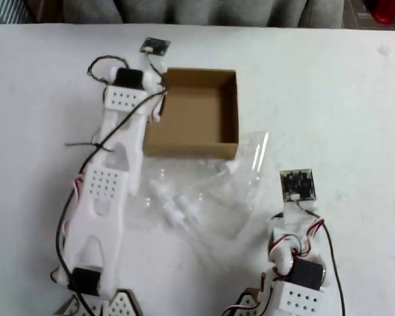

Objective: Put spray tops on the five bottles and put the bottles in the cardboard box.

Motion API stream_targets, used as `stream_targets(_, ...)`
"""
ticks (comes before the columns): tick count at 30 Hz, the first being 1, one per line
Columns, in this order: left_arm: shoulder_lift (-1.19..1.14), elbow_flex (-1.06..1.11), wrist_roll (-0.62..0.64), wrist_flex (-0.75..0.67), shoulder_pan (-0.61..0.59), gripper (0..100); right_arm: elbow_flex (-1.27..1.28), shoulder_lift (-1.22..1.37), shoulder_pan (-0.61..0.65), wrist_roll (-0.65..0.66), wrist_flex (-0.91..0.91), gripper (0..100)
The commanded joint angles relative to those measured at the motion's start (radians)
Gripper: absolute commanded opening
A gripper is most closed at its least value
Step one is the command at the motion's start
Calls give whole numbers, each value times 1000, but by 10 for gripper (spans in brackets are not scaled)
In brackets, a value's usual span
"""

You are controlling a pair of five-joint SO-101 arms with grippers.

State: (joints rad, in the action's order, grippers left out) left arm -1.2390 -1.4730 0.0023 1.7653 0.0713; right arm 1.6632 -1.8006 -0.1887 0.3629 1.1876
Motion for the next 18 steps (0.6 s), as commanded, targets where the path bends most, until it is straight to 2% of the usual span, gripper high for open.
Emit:
stream_targets(1, 168, 176, -12, 26, -12, 20, -28, -1, 8, 14, -18, 137)
stream_targets(8, 380, 402, -11, 11, -5, 19, -28, -1, 8, 14, -18, 137)
stream_targets(18, 410, 417, -12, -23, -5, 16, -26, -1, 7, 14, -18, 137)
